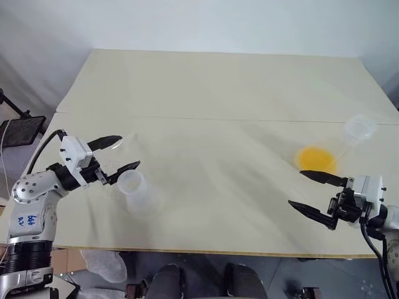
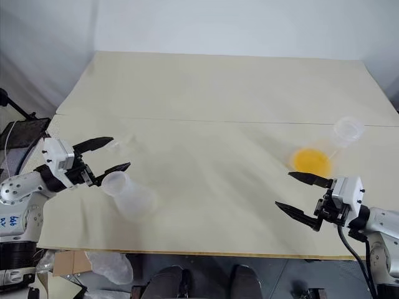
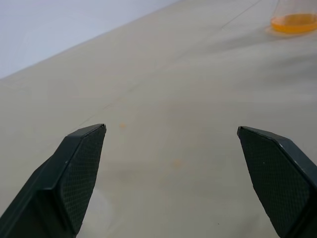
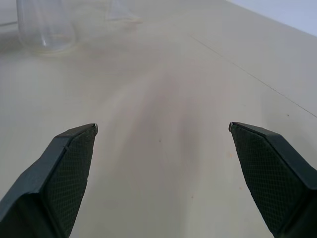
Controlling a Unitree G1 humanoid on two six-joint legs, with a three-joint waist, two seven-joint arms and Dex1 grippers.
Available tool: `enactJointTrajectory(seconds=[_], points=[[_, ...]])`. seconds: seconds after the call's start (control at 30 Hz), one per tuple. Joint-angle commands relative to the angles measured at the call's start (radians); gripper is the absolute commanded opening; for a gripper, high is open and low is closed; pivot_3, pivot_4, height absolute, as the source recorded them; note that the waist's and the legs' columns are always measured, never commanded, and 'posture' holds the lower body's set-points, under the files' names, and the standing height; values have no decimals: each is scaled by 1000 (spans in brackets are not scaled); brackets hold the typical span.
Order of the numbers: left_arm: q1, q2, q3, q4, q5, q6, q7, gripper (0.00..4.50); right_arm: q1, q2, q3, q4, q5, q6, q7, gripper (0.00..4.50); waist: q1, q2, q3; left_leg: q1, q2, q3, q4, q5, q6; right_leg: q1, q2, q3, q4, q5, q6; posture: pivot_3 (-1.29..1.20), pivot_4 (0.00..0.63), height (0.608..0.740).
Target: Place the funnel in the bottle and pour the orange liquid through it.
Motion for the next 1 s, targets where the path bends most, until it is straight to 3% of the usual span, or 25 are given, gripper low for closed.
enactJointTrajectory(seconds=[0.03, 0.17, 0.3, 0.57, 0.8, 1.0], points=[[-2, 9, 16, -22, 7, -20, 14, 4500, -6, 2, -9, -20, 8, -15, 2, 4458, 0, 0, 0, 0, 0, 0, 0, 0, 0, 0, 0, 0, 0, 0, 0, 0, 150, 740], [32, 8, 52, -34, -27, 68, 62, 4500, -42, 15, 25, -17, 7, -6, 3, 4458, -1, 0, 0, 0, 0, 0, 0, 0, 0, 0, 0, 0, 0, 0, 0, 0, 150, 740], [132, -12, 173, -74, -116, 51, 51, 4500, -120, 39, 86, -54, 37, 48, -8, 4458, -21, -1, 0, 0, 2, 0, 0, 0, 0, -1, 0, 0, 2, 0, 0, 0, 150, 740], [451, -8, 351, -129, -196, 104, -16, 4500, -296, 83, 254, -120, 69, 133, 68, 4458, -28, -1, 2, 0, 7, 2, 0, 0, -1, -3, 1, 1, 2, 0, 0, 0, 150, 740], [628, -22, 357, -354, -286, 190, -56, 4500, -343, 82, 270, -57, 42, 112, 116, 4458, 2, -4, 3, -1, 6, 1, 2, -2, 1, -3, -1, 2, 2, 0, 0, 0, 150, 740], [614, -24, 267, -541, -328, 273, 3, 4500, -324, 59, 237, 38, 3, 70, 141, 4458, 0, -4, 3, 0, 8, 4, 2, -3, 1, -3, 0, 3, 1, 0, 0, 0, 150, 740]])
